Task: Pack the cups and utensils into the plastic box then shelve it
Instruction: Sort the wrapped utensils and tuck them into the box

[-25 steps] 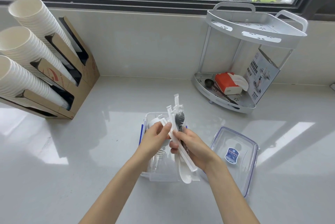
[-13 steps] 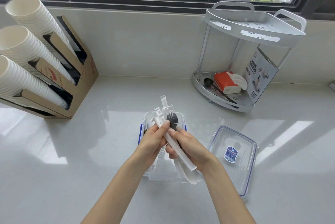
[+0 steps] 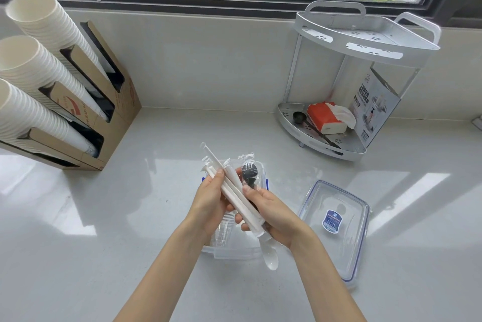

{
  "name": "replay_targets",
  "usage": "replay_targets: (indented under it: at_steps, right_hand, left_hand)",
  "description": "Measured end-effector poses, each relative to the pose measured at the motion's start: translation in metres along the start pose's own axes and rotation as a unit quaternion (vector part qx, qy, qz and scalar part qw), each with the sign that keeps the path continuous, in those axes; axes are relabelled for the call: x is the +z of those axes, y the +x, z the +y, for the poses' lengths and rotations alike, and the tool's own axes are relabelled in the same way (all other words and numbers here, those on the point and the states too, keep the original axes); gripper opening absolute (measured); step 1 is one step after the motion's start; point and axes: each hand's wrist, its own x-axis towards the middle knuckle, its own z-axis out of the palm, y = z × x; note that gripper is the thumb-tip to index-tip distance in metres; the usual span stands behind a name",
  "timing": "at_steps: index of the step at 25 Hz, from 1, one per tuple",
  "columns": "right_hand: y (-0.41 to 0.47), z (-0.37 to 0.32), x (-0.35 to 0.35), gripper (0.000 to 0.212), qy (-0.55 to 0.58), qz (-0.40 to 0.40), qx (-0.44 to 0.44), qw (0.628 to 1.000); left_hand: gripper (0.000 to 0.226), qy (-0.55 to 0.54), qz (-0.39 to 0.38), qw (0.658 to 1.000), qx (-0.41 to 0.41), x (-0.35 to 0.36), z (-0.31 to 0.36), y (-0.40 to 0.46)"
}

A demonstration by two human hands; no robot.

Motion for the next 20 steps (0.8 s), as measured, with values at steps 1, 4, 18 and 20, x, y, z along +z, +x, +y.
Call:
replay_targets:
  at_steps: [1, 4, 18, 20]
  right_hand:
    - [0.0, 0.0, 0.0, 0.025, -0.006, 0.002, 0.0, 1.0]
    - [0.002, -0.001, 0.001, 0.023, -0.026, 0.011, -0.005, 1.0]
    - [-0.007, -0.002, -0.013, 0.024, -0.077, 0.029, 0.053, 0.995]
    - [-0.006, -0.002, -0.014, 0.024, -0.073, 0.057, 0.054, 0.994]
  left_hand:
    - [0.038, 0.005, -0.014, 1.0, 0.001, -0.002, 0.0, 0.0]
    - [0.027, 0.061, -0.043, 0.997, 0.008, -0.005, -0.005, 0.002]
    - [0.021, -0.163, 0.087, 0.977, 0.105, -0.017, 0.023, 0.009]
    - [0.022, -0.179, 0.091, 0.972, 0.122, -0.02, 0.028, 0.01]
